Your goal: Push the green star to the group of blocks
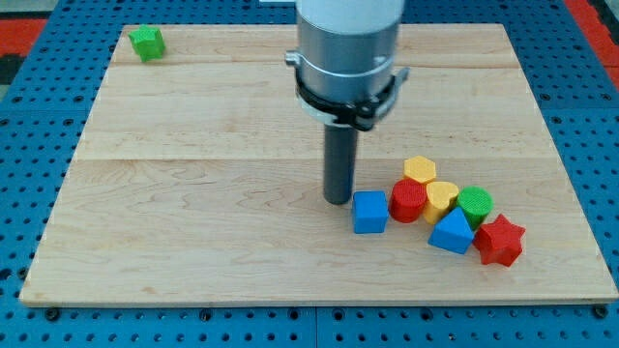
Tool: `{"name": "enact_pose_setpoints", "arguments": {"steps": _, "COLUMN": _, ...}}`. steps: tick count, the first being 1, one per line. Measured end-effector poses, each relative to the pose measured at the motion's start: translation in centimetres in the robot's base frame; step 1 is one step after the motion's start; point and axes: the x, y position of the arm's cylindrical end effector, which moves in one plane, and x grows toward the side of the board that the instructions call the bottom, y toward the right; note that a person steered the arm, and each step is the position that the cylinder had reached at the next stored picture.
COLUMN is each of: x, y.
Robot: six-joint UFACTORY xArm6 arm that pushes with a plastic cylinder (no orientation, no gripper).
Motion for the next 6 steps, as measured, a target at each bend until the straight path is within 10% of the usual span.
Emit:
{"name": "enact_pose_setpoints", "arguments": {"steps": 1, "x": 1.9, "y": 4.3}}
{"name": "enact_pose_setpoints", "arguments": {"steps": 3, "x": 2.5, "y": -10.2}}
{"name": "enact_pose_setpoints", "arguments": {"steps": 6, "x": -16.7, "y": -34.9}}
